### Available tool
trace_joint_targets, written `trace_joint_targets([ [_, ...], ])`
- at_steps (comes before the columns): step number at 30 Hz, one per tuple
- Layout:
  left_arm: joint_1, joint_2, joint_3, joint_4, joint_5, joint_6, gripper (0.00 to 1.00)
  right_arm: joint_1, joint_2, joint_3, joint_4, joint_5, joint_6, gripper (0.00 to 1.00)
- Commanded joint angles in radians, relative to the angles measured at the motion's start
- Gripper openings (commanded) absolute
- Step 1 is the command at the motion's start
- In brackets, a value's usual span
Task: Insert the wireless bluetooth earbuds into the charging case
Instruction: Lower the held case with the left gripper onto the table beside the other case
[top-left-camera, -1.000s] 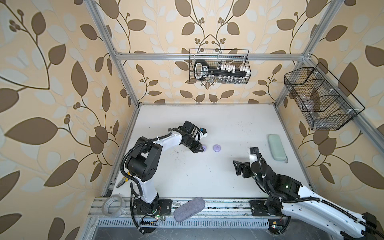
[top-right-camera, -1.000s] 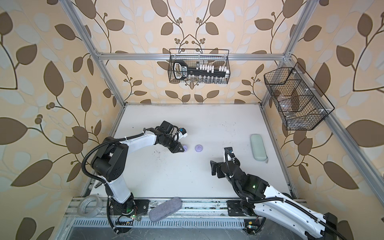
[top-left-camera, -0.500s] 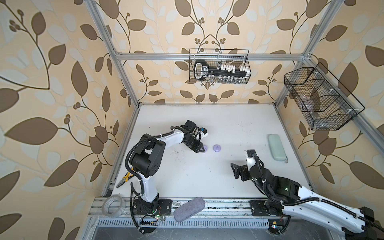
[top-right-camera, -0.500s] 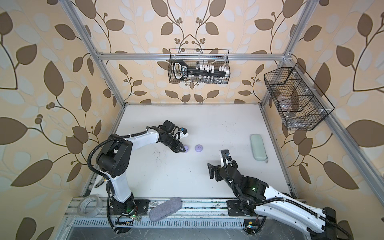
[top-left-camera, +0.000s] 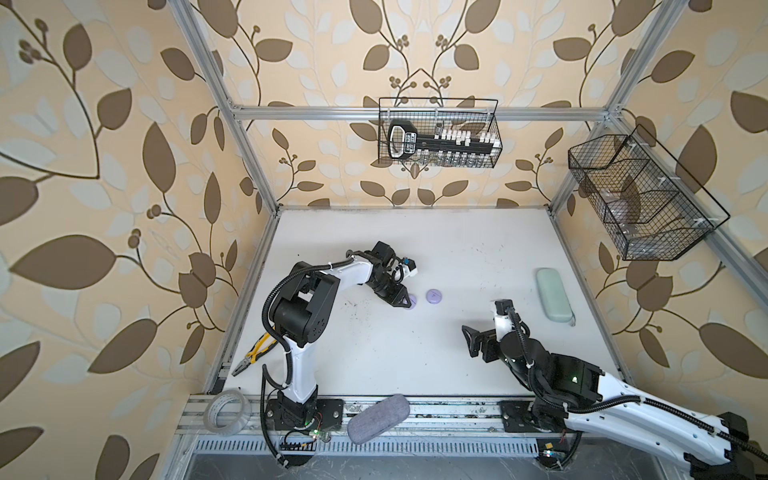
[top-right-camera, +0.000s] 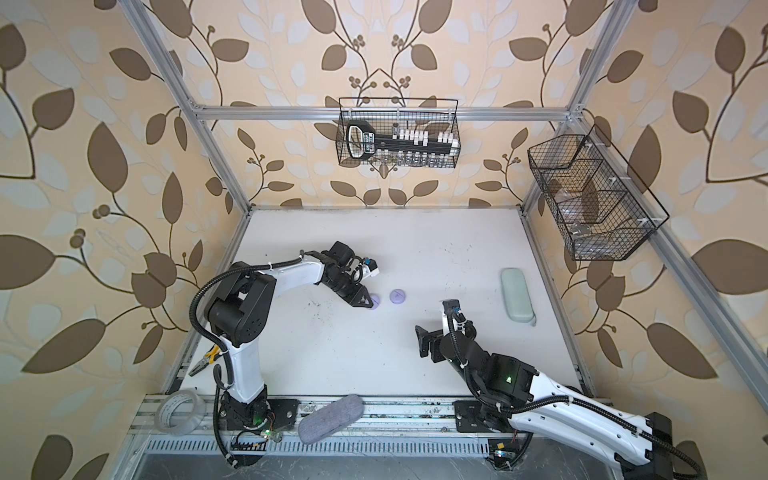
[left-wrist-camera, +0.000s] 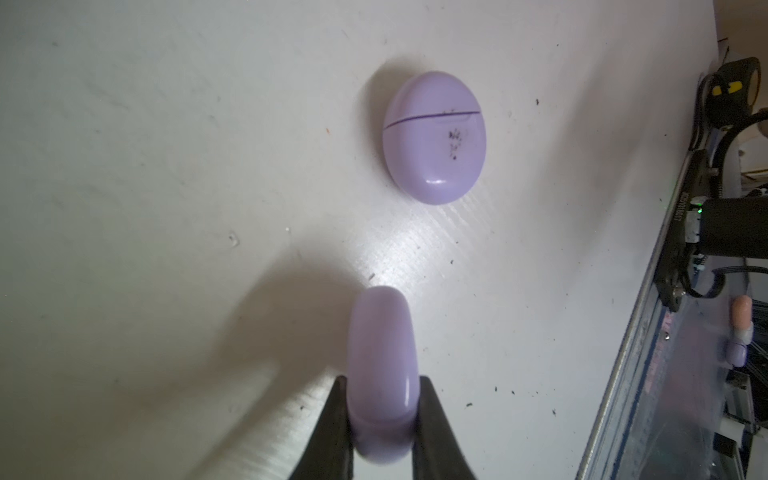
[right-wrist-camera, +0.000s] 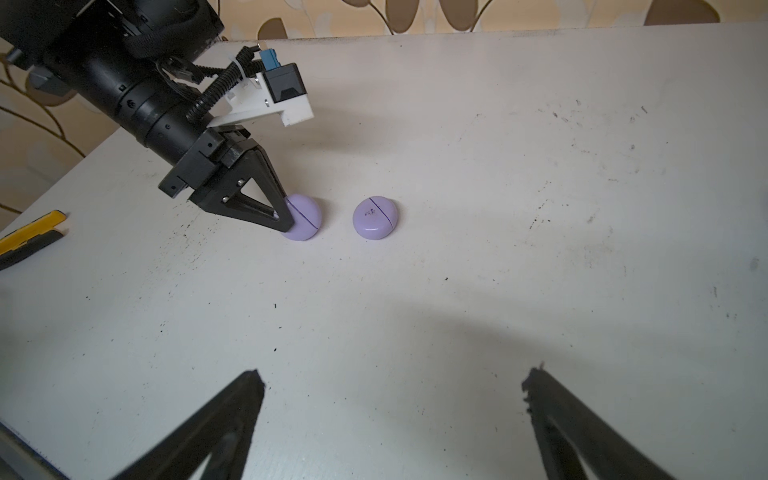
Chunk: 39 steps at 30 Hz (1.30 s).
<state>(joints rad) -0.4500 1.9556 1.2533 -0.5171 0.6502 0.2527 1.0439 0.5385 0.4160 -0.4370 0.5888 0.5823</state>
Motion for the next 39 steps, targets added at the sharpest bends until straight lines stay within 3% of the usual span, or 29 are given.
trace_joint_targets([
  [1, 0.01, 0.022, 0.044, -0.055, 0.059, 0.01, 0.11, 0.016, -0.011, -0.008, 0.01, 0.031, -0.009, 1.0],
  [13, 0.054, 0.068, 0.073, -0.111, 0.152, 0.008, 0.2, 0.057, -0.02, -0.011, 0.015, 0.059, -0.013, 1.0],
  [24, 0.066, 0.127, 0.129, -0.164, 0.17, 0.008, 0.41, 0.068, -0.015, -0.011, 0.015, 0.069, -0.012, 1.0],
  [39, 0.094, 0.128, 0.132, -0.152, 0.166, -0.021, 0.45, 0.074, -0.012, -0.01, 0.018, 0.071, -0.015, 1.0],
])
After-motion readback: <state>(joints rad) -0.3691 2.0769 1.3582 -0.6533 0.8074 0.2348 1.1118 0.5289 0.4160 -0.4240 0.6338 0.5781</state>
